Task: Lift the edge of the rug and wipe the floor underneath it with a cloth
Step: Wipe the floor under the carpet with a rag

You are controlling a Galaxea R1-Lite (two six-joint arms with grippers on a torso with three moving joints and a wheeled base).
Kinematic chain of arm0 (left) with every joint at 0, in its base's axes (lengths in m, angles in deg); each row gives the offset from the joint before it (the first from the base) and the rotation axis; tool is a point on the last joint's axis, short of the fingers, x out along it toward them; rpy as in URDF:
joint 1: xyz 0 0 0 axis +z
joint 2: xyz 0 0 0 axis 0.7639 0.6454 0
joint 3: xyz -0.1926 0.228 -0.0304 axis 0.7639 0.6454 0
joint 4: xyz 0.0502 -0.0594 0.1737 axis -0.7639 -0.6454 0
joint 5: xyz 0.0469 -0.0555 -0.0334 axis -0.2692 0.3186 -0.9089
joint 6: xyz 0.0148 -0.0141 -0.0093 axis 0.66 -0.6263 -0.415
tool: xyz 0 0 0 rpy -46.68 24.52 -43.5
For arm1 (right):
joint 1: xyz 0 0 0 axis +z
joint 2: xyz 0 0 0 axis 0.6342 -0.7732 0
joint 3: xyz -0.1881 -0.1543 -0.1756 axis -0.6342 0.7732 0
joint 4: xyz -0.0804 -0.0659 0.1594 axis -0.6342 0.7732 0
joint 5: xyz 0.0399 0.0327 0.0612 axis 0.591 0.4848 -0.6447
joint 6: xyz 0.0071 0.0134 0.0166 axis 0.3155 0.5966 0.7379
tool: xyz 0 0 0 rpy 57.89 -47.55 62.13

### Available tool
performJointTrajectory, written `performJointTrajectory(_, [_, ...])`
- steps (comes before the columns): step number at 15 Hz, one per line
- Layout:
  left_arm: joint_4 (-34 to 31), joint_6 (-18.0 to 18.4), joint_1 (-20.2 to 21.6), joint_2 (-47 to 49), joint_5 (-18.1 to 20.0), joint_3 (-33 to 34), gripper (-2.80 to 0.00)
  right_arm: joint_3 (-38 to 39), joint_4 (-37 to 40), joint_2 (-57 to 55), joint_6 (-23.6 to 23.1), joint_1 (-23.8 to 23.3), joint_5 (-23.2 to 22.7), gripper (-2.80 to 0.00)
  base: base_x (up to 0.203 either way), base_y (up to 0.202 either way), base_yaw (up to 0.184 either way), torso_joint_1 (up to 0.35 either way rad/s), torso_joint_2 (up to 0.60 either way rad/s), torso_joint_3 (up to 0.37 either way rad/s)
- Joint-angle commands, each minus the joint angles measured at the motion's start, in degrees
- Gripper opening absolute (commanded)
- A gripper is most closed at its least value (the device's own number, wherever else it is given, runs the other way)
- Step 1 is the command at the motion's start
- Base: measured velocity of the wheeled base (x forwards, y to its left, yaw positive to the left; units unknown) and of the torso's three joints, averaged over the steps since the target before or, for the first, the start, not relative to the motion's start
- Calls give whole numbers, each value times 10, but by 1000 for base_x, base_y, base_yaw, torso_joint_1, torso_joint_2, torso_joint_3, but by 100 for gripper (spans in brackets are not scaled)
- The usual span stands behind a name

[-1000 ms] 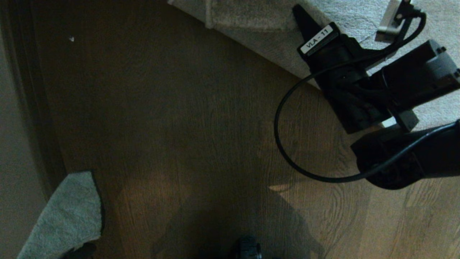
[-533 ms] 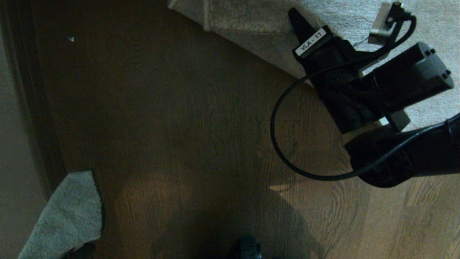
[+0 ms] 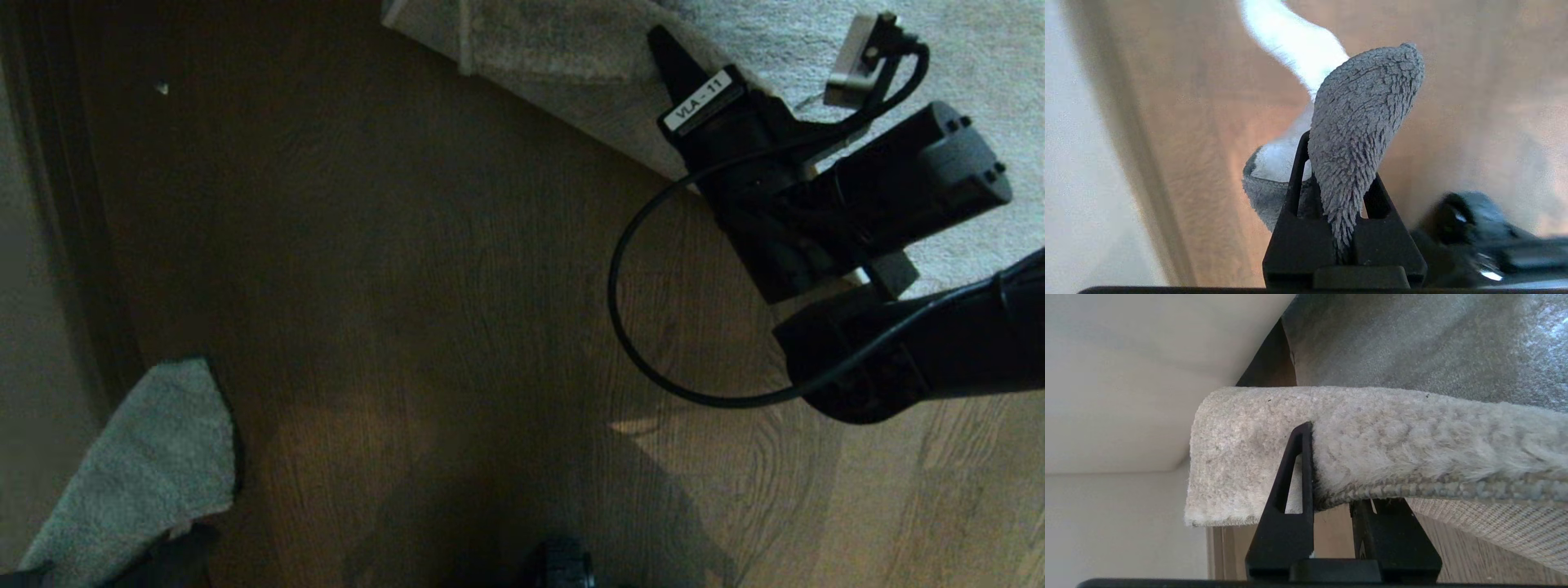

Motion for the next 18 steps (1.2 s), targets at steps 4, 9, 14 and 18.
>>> performJointTrajectory(4, [17,0,-6,158,53,-54,-280,-41,-27,-21,18,-2,0,-280,0,0,0,0,0,0])
performJointTrajectory(9, [20,3,-6,240,118,-85,-280,-78,-27,-32,18,-9,0,-280,0,0,0,0,0,0])
performJointTrajectory(14, [96,-2,-37,315,136,-89,-280,-105,-23,-31,18,-8,-1,-280,0,0,0,0,0,0])
performJointTrajectory(18, [181,-6,-104,441,133,-117,-280,-134,4,-32,16,-9,1,-280,0,0,0,0,0,0])
